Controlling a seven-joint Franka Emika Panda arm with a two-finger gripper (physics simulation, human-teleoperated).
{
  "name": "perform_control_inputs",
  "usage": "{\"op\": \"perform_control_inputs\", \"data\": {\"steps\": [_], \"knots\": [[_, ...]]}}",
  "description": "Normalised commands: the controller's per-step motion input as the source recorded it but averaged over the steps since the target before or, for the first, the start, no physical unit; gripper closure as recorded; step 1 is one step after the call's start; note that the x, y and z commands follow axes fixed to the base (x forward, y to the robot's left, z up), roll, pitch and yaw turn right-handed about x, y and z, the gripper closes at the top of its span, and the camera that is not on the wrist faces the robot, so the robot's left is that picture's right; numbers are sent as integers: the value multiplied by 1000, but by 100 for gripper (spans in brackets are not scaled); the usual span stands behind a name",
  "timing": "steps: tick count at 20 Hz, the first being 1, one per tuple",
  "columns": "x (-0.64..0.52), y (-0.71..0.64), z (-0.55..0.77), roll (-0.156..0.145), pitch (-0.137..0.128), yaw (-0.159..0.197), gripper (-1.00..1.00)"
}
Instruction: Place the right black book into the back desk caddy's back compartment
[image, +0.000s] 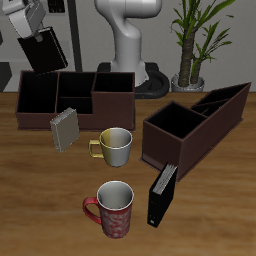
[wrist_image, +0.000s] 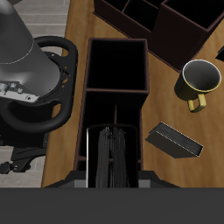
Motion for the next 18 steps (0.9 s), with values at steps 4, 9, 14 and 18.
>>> {"op": "perform_control_inputs", "data": {"steps": [4,9,14,18], "knots": [[125,-91,153,-31,-56,-49,100],[88,150,-60,12,1,-57,100],[-57,391,-260,84,46,33,100],[-92,202,-89,34,20,2,100]]}}
